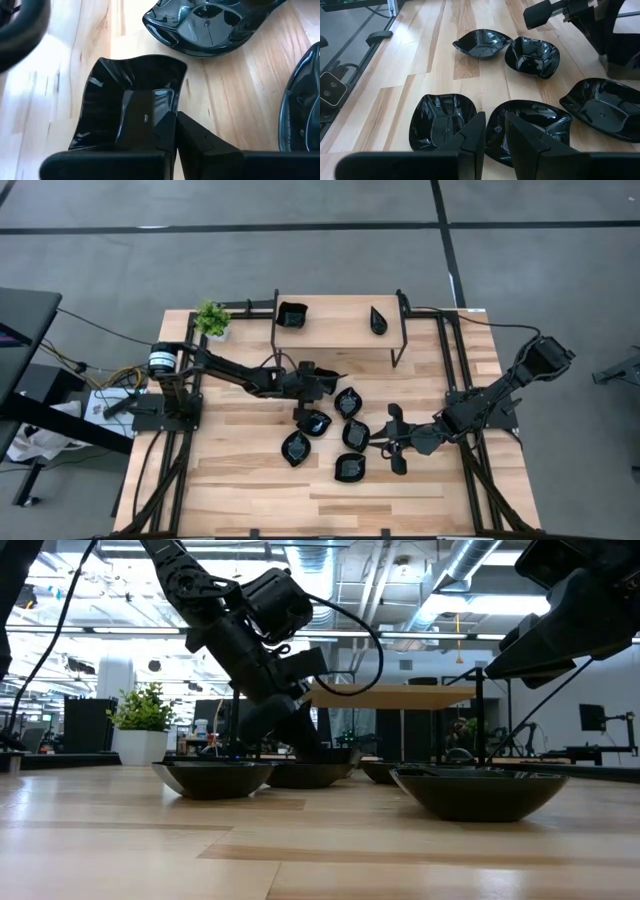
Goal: Pick & Place Mini shaped plates
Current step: Stack the black distorted square plate on top of the black distorted square plate on the shelf
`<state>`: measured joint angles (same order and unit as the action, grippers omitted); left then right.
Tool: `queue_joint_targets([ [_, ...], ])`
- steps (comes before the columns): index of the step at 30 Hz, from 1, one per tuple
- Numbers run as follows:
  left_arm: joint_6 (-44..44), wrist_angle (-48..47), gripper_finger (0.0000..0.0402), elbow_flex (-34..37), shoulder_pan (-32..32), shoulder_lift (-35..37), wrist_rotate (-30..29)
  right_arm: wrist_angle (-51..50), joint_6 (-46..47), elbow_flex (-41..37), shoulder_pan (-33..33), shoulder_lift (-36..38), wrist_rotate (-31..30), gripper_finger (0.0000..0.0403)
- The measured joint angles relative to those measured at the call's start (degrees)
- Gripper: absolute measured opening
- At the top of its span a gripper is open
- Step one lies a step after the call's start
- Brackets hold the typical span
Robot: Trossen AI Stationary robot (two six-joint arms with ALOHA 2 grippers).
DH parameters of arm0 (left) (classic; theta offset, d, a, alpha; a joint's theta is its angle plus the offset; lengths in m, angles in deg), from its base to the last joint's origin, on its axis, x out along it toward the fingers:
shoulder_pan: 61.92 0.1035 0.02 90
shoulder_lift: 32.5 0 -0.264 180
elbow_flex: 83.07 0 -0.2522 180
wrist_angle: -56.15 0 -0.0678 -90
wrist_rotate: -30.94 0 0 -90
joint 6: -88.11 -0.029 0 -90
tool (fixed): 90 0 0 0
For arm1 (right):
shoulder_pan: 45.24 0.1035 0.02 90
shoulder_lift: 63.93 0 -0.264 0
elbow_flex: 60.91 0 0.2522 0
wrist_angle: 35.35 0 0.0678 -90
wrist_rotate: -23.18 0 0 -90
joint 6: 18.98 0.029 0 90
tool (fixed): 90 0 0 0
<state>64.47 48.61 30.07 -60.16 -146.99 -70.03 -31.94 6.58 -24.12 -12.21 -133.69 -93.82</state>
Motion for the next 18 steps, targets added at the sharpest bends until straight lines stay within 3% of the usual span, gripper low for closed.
queue_joint_targets([
  [10,-0.1,-1.1,0.0012,0.0,-2.1,5.0,-1.5,0.0,0.0,0.0,0.0,0.0,0.0,0.007],
  [18,0.9,-1.9,0.0011,0.0,-6.2,13.9,-1.5,0.0,0.1,0.0,0.0,0.0,0.0,0.007],
])
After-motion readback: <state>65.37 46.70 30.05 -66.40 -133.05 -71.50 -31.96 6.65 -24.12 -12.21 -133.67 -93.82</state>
